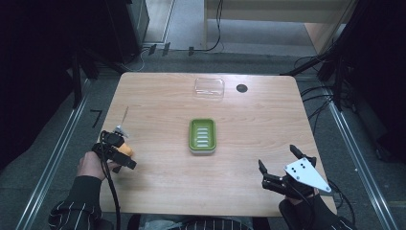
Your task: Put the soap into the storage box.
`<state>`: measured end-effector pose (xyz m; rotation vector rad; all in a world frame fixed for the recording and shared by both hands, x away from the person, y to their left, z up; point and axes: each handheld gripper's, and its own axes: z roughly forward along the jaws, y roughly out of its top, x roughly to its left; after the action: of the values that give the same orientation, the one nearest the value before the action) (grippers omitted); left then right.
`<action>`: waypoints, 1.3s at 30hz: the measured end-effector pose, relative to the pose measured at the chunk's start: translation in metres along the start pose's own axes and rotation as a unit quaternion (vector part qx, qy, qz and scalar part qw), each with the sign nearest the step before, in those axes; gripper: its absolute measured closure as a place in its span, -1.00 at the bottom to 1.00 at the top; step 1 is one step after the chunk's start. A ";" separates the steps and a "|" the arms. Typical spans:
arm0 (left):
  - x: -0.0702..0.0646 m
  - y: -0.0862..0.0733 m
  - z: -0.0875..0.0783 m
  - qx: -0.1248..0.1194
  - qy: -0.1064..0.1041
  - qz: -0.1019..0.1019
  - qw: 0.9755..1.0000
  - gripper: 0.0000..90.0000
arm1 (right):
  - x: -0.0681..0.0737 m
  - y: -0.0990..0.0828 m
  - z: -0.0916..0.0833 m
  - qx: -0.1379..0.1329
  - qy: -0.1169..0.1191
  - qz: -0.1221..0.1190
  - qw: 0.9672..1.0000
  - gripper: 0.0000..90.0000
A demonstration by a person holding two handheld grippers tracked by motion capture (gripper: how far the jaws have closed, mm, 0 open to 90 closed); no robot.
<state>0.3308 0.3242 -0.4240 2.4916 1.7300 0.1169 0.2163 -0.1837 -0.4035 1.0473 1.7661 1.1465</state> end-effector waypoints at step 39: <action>0.032 0.034 0.030 0.026 0.002 -0.025 0.999 -1.00 | 0.000 0.000 -0.001 0.000 -0.003 0.000 1.000 -0.94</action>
<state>0.3773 0.3409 -0.4494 2.4831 1.8191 0.0738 0.2150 -0.1847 -0.4035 1.0492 1.7623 1.1427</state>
